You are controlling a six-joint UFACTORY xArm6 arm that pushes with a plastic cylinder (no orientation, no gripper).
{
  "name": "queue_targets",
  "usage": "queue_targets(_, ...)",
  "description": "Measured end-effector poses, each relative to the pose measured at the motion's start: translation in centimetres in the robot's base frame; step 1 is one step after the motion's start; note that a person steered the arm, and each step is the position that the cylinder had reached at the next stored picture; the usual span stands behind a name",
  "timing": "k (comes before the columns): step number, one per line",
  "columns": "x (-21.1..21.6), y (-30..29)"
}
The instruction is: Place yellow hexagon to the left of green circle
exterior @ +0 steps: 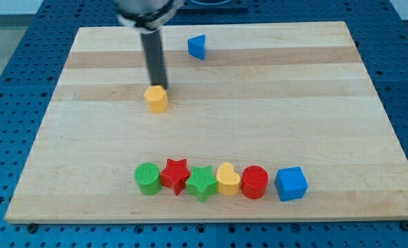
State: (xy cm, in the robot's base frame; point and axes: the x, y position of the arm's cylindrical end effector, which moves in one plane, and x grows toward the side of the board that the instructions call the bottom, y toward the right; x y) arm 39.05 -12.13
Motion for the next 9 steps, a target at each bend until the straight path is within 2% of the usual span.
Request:
queue_targets(1,2.8,-2.2)
queue_targets(2,0.5,-0.6)
queue_targets(3,0.9,2.9)
queue_targets(4,3.7,2.4)
queue_targets(5,6.5,-1.0)
queue_targets(6,7.7,-2.9)
queue_targets(8,6.9,-3.8)
queue_targets(9,9.5,-4.7)
